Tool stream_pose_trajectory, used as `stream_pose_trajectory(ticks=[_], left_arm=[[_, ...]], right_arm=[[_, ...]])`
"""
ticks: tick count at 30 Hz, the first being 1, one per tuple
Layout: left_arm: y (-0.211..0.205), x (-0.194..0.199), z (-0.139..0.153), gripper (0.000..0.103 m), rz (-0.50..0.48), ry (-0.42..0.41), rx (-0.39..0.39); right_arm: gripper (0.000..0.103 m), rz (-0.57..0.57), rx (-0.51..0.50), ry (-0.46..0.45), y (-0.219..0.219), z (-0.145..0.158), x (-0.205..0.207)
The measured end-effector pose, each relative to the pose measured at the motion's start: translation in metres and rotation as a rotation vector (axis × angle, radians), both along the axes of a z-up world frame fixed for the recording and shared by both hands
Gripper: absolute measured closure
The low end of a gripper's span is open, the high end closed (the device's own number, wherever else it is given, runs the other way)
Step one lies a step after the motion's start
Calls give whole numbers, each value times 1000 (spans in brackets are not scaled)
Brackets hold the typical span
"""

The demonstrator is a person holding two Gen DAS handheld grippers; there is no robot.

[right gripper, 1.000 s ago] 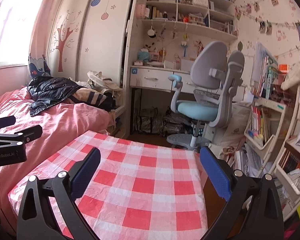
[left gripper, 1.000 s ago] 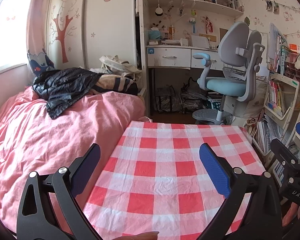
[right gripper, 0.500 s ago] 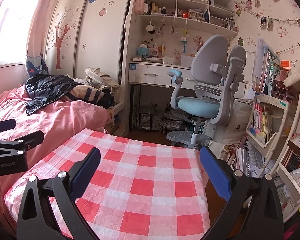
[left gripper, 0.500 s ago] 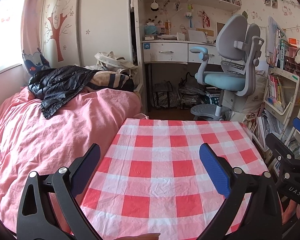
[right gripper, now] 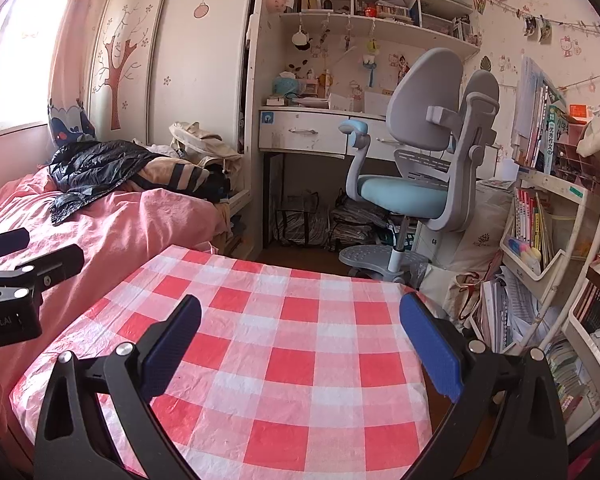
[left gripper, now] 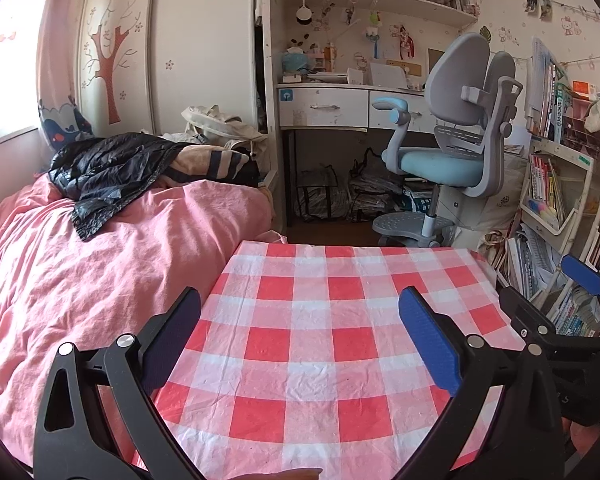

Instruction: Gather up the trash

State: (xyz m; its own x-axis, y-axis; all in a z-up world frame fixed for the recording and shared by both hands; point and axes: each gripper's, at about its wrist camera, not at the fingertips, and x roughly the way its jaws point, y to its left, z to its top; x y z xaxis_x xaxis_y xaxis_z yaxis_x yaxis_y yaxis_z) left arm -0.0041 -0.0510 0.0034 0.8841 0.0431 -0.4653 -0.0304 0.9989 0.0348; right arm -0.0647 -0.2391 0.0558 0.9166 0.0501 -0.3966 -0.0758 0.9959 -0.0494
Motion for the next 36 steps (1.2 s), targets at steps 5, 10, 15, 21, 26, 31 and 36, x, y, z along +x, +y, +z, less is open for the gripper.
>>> stream_pose_trajectory(ticks=[5, 10, 15, 21, 26, 31, 36], left_arm=[[0, -1, 0, 7, 5, -1, -4], [2, -2, 1, 7, 7, -2, -8], [1, -2, 1, 7, 8, -1, -9], [3, -2, 1, 7, 8, 1, -16], [5, -1, 0, 7, 9, 8, -31], [10, 1, -1, 7, 19, 17, -53], [13, 0, -2, 7, 8, 27, -64]], right_arm=[[8, -2, 2, 5, -1, -1, 1], [8, 1, -2, 12, 0, -4, 1], [8, 3, -4, 13, 0, -4, 2], [8, 3, -6, 15, 1, -5, 2], [8, 4, -7, 19, 1, -5, 2], [8, 9, -23, 33, 5, -13, 4], [8, 18, -23, 91, 5, -25, 15]])
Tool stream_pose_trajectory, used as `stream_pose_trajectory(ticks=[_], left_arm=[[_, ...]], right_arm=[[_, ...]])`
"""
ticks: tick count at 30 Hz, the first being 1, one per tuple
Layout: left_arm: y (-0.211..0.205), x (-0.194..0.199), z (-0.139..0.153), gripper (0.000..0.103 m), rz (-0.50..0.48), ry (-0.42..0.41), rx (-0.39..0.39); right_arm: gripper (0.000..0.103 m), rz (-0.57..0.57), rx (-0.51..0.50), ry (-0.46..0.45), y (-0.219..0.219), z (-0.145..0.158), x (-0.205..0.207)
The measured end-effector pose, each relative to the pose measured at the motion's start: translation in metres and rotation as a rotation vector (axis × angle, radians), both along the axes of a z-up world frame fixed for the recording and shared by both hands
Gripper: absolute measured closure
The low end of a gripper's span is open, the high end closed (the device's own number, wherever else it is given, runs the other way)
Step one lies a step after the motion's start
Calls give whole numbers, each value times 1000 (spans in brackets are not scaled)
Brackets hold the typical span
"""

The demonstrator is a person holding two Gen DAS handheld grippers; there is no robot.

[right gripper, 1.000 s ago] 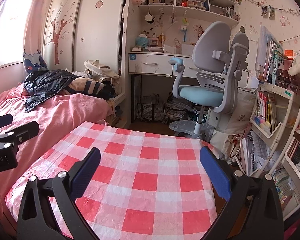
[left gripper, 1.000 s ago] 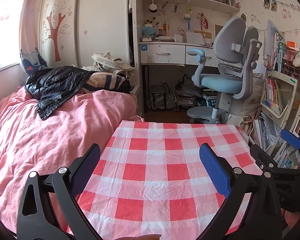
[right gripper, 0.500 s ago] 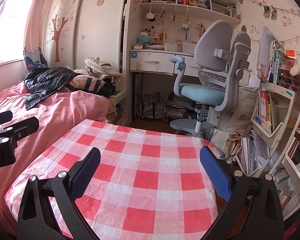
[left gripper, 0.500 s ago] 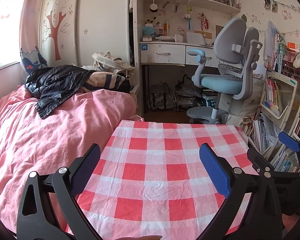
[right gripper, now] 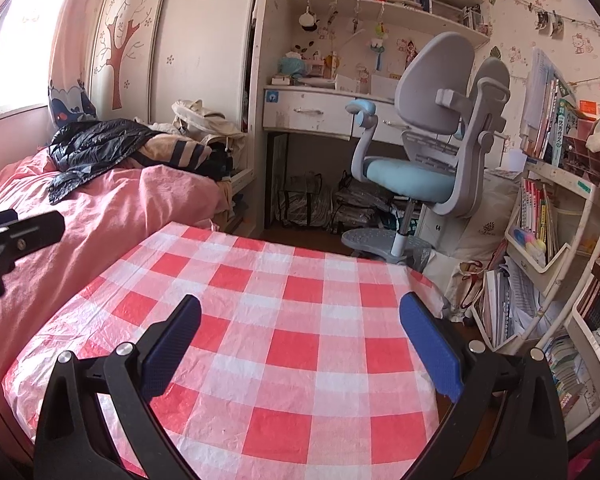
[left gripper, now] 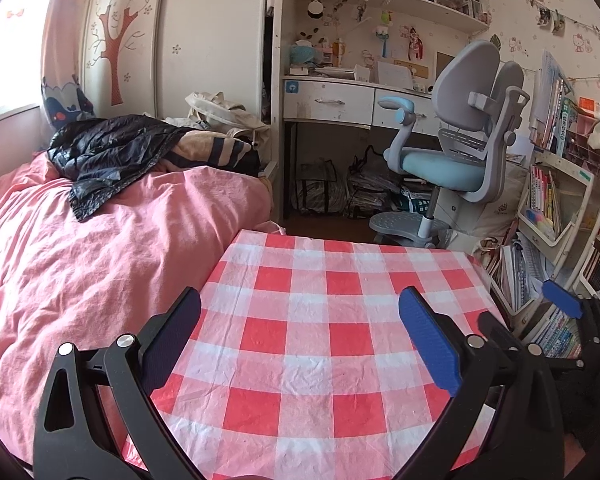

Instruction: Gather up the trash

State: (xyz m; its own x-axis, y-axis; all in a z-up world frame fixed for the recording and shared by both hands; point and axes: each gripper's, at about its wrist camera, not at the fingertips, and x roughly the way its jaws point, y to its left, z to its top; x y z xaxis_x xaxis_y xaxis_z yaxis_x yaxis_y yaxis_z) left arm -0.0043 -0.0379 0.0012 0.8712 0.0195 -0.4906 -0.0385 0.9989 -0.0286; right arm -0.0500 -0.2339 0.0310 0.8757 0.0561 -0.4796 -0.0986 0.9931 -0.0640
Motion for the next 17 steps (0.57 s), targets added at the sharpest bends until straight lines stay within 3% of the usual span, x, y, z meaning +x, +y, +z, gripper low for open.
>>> stream_pose_trajectory(ticks=[17], left_arm=[[9, 8, -3, 7, 28, 66, 12]], right_arm=[[8, -104, -64, 402, -9, -93, 90]])
